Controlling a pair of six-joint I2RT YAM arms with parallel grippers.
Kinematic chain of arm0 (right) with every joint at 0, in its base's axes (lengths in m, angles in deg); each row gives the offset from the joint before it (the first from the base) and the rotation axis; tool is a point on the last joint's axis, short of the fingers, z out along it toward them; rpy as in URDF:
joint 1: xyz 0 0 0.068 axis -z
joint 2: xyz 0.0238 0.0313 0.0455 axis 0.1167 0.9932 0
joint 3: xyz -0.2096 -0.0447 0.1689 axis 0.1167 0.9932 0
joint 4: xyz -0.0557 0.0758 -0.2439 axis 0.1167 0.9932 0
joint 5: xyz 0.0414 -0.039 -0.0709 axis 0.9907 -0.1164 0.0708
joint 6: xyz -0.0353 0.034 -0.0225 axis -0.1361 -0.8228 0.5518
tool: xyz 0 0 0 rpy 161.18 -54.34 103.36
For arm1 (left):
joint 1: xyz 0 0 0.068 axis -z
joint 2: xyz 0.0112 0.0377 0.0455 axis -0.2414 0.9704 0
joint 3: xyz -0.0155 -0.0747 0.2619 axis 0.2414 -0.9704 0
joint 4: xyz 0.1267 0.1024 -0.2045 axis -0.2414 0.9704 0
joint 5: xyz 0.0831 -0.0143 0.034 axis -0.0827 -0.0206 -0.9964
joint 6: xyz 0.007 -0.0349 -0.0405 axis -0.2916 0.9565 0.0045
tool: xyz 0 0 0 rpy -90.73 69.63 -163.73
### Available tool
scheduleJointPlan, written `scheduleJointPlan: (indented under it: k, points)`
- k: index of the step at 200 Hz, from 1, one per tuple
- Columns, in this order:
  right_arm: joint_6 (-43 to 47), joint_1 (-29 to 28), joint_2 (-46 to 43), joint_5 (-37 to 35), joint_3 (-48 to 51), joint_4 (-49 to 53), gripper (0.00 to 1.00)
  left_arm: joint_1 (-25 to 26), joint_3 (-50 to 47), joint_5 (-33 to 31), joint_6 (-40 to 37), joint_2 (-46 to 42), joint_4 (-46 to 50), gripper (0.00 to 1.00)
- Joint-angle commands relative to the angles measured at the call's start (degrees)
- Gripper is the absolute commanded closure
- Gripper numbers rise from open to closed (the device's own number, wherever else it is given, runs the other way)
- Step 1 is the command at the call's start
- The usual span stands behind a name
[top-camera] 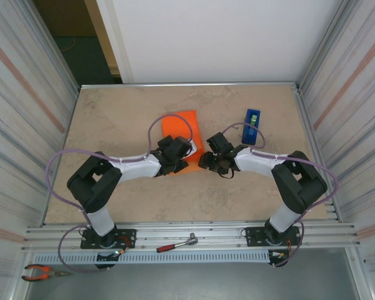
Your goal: Wrap the gift box in paper
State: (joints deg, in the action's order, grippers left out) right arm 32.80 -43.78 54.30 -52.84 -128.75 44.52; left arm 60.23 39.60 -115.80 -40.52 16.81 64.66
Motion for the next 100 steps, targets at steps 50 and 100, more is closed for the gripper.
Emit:
scheduleJointPlan:
  k: [50,100]
  points:
    - [-0.3,1.2,0.1,1.9,-2.4,-1.3,0.33,0.3,2.8,2.4,2.8,-2.7,4.3,0.02]
    - [-0.7,2.1,3.8,1.9,-5.6,-1.8,0.31,0.1,5.5,5.7,4.0,-5.5,9.0,0.02]
